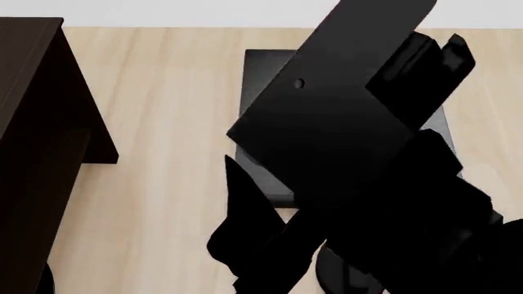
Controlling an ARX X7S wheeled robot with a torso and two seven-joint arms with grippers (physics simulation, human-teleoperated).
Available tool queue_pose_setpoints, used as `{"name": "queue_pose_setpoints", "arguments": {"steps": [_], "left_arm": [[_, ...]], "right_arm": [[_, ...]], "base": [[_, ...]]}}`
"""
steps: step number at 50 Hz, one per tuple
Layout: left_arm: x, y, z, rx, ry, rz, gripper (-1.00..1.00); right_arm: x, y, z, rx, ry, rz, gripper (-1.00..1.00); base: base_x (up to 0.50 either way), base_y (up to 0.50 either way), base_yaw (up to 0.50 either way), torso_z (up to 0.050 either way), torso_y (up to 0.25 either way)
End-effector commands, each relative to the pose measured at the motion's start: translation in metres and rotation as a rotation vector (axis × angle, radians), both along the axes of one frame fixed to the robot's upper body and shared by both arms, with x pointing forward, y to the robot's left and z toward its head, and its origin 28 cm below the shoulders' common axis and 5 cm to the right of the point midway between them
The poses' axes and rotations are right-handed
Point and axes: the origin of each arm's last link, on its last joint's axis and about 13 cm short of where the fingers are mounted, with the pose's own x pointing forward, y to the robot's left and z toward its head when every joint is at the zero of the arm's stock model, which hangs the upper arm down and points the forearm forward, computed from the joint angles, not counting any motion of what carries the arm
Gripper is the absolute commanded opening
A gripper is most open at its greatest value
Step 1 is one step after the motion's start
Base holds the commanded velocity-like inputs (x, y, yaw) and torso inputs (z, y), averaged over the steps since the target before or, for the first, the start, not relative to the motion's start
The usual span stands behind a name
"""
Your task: Put the frying pan under the cabinet shelf.
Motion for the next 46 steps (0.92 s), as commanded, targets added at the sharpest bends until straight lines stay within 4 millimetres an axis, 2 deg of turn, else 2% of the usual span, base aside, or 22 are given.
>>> {"name": "queue_pose_setpoints", "arguments": {"steps": [1, 25, 36, 46], "left_arm": [[-0.007, 0.000, 0.002, 0.019, 0.012, -0.035, 1.00], [-0.023, -0.005, 0.011, 0.030, 0.001, -0.177, 1.00], [-0.024, -0.008, 0.008, 0.042, 0.014, -0.211, 1.00], [-0.028, -0.010, 0.010, 0.053, 0.016, -0.230, 1.00]], "right_arm": [[-0.018, -0.007, 0.002, 0.087, -0.081, -0.056, 1.00], [-0.039, -0.019, -0.010, 0.219, -0.176, -0.130, 1.00], [-0.053, -0.021, -0.024, 0.286, -0.191, -0.155, 1.00], [-0.068, -0.021, -0.025, 0.336, -0.247, -0.190, 1.00]], "base": [[0.00, 0.00, 0.00, 0.000, 0.000], [0.00, 0.00, 0.00, 0.000, 0.000], [0.00, 0.00, 0.00, 0.000, 0.000], [0.00, 0.00, 0.00, 0.000, 0.000]]}}
